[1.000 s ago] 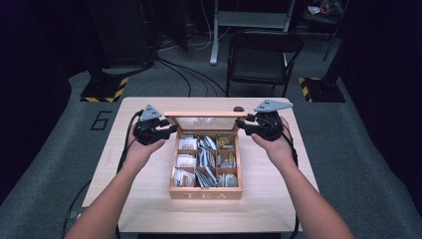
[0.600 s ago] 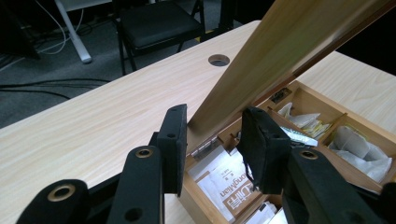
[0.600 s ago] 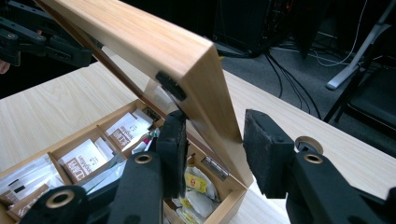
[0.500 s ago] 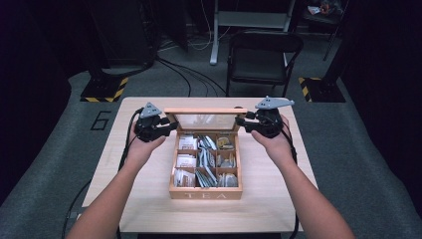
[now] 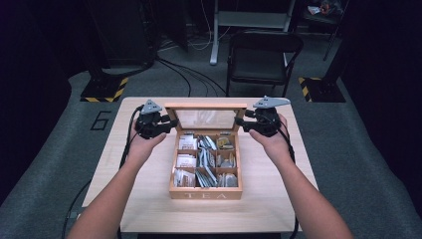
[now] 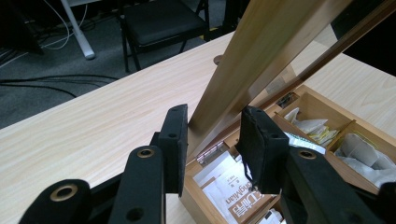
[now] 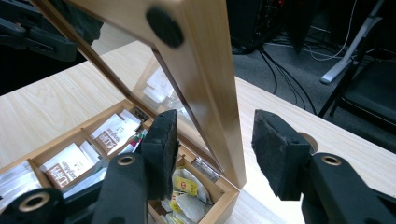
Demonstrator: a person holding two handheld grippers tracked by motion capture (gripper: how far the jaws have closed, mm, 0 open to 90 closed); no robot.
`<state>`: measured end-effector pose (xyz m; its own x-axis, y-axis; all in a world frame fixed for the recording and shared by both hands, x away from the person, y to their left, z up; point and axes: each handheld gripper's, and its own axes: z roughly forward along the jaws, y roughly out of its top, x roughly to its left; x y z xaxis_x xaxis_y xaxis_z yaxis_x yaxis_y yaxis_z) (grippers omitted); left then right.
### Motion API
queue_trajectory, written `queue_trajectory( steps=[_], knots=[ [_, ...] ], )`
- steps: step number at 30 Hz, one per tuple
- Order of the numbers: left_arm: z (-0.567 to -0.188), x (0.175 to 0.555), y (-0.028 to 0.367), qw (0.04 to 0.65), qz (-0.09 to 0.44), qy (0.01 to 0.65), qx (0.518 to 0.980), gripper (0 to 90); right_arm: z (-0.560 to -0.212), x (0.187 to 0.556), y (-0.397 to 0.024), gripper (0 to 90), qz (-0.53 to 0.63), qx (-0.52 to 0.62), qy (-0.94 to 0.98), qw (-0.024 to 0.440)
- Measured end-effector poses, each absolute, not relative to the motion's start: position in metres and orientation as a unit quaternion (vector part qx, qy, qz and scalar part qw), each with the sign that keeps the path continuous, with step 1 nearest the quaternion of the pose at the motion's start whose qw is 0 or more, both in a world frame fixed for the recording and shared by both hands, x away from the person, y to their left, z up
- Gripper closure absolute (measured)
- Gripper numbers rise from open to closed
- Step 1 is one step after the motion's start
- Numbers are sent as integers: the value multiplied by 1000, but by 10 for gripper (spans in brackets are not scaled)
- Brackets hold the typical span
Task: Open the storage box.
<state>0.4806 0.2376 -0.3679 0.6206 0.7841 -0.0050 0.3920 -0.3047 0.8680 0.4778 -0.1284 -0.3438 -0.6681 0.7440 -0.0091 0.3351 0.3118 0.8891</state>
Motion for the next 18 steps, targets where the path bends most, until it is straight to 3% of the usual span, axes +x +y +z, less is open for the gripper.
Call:
queue_trajectory(
  steps=[18],
  knots=[
    [-364,492,236,451,215,393,772,633,-374,499,-127,462,457,361,783,217]
  ],
)
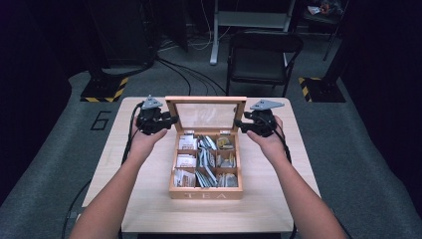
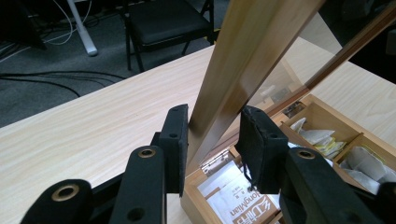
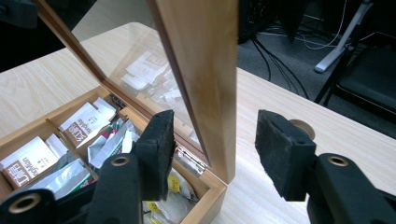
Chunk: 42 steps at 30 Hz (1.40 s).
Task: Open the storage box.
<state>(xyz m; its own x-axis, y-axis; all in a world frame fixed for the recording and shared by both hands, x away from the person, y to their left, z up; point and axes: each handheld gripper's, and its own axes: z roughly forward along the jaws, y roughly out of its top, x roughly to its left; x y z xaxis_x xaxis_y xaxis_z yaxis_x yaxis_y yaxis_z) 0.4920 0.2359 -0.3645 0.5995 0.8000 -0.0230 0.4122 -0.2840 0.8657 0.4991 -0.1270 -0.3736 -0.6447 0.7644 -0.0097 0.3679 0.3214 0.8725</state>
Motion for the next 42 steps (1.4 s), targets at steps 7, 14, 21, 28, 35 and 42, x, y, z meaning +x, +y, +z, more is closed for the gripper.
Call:
queue_trajectory(
  steps=[7,14,21,28,35,42],
  knots=[
    [-364,496,235,451,217,397,770,635,-382,506,-120,463,447,358,789,222],
    [-364,499,235,457,213,403,764,636,-391,514,-117,511,440,368,790,215],
    [-364,503,235,455,213,407,763,637,-395,518,-118,551,441,368,788,220],
    [-363,506,234,452,214,411,762,639,-403,521,-119,575,441,376,787,212],
    [-362,509,233,450,216,413,762,640,-407,525,-121,572,442,380,786,206],
    [-363,512,233,451,216,415,760,641,-410,529,-120,606,442,378,790,197]
  ],
)
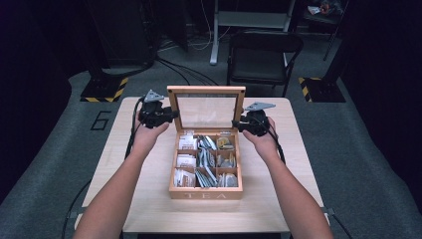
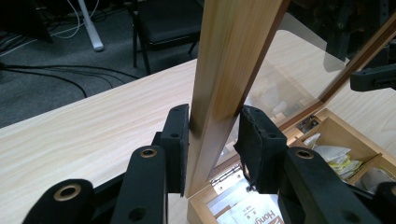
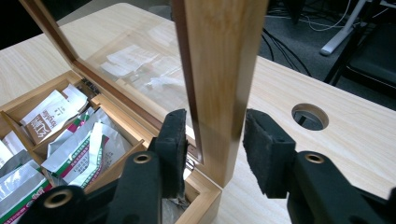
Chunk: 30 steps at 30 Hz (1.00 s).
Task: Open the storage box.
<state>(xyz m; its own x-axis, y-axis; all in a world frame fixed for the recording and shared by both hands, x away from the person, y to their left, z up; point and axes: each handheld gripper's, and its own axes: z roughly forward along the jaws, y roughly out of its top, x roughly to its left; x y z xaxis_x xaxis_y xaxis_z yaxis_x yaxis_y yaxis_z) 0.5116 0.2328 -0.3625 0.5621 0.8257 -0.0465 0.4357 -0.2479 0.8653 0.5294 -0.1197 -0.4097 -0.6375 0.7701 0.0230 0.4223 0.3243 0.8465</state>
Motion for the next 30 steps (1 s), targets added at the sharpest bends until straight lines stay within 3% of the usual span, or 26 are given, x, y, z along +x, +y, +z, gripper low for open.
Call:
queue_trajectory(
  steps=[7,30],
  knots=[
    [-365,514,232,449,213,423,758,642,-409,534,-120,647,437,377,793,194],
    [-371,503,241,447,200,423,762,601,-410,547,-120,655,437,403,784,178]
  ],
)
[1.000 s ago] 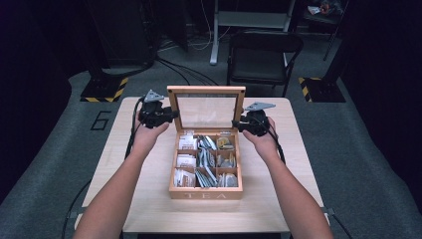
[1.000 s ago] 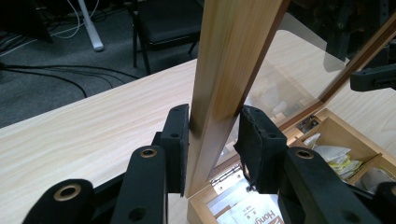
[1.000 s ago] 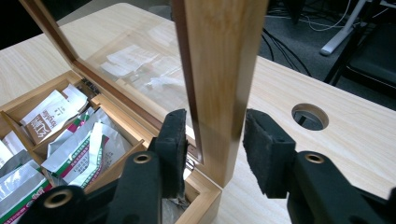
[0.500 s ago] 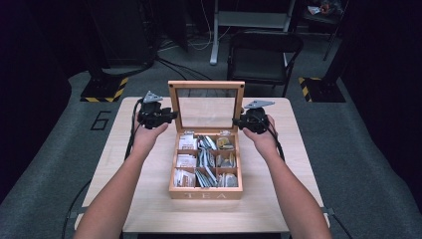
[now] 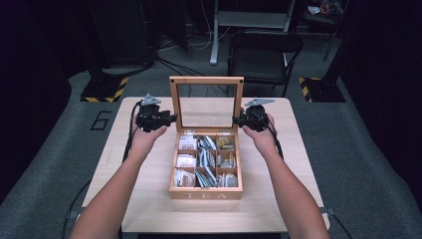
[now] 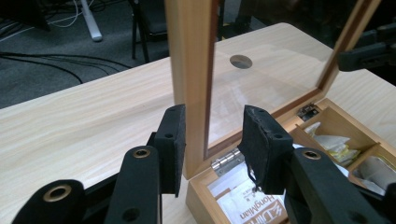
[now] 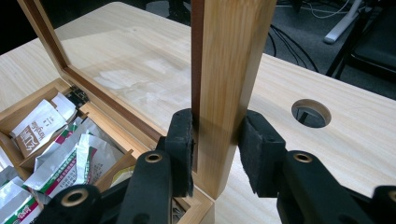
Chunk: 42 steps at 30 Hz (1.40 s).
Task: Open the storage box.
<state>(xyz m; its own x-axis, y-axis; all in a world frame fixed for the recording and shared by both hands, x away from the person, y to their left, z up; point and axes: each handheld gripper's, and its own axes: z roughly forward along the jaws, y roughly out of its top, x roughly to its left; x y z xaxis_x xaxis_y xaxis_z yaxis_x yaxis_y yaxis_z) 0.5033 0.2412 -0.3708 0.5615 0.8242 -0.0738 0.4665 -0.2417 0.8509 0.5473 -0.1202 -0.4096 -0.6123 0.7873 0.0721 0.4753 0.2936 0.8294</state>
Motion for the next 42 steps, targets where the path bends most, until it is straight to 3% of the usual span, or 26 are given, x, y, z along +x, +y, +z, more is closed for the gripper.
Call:
queue_trajectory(
  steps=[42],
  knots=[
    [-394,484,256,438,159,438,769,554,-411,565,-119,642,429,427,782,153]
  ],
)
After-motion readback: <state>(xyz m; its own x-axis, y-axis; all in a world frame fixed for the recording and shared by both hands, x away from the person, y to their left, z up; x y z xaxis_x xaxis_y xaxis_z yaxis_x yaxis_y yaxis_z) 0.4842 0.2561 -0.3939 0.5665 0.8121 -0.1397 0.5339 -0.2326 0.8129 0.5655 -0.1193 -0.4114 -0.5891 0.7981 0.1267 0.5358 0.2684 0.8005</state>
